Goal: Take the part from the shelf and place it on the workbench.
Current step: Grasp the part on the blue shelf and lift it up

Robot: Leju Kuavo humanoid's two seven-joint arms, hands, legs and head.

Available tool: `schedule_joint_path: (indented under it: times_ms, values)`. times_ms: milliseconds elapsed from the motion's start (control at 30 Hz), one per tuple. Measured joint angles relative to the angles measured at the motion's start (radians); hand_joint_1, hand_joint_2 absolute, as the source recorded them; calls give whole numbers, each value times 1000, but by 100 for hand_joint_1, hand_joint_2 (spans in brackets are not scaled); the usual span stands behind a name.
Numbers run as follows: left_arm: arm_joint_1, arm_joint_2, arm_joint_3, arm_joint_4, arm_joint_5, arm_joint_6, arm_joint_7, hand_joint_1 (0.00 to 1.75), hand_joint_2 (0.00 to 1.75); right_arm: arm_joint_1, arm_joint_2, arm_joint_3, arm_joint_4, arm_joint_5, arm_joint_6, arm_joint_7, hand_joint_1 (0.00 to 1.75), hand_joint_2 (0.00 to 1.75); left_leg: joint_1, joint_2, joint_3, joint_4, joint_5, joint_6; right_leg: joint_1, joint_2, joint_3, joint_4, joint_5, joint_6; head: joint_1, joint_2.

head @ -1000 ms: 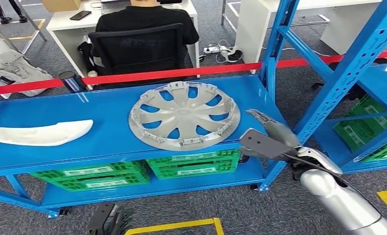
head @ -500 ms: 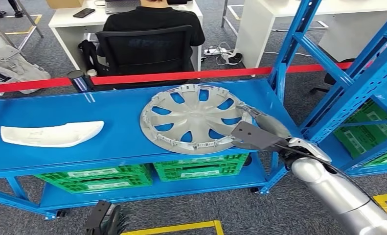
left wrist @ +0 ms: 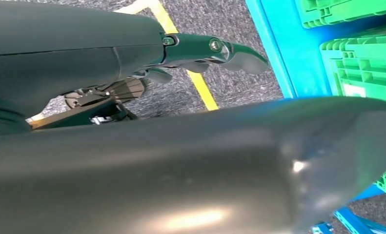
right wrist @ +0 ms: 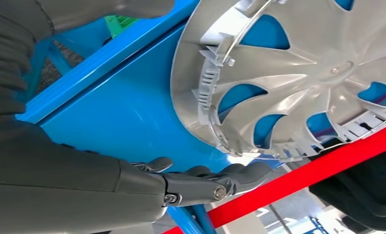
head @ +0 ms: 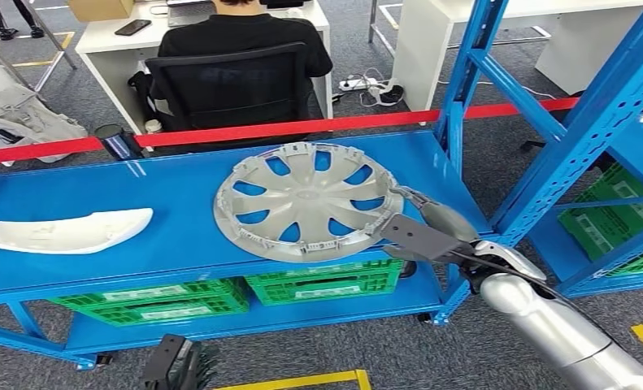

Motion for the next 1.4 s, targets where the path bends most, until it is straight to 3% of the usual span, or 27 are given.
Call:
schedule_joint_path:
  times_ms: [133,200,767,1033,1400]
  values:
    - [0,0,0,0,0,0,-2,0,0,9,-1,0,-8,0,-4,2,0,175,3,0,3,-5,2,-28,2,0,1,0,-1,-3,0,0]
    - [1,0,0,0,0,0,-3,0,0,13,-2,-2,-13,-1,-7,4,0,175,4,0,3,-6,2,-35,2,-1,2,0,-2,-3,0,0]
    - [3,0,0,1,-1,-2,-9,0,0,-19,-10,-1,-19,10,16,23,0,175,2,0,3,-3,1,-33,-2,-1,8,-6,2,2,0,0]
    - [4,0,0,1,-3,-15,-8,0,0,-194,-35,65,132,2,108,50,0,175,2,0,3,-3,1,-32,-3,-1,8,-6,2,3,0,0]
    - [9,-1,0,1,23,-18,-7,0,0,-407,-17,225,403,-4,167,33,0,175,2,0,3,-2,1,-32,-2,-1,8,-6,3,3,0,0]
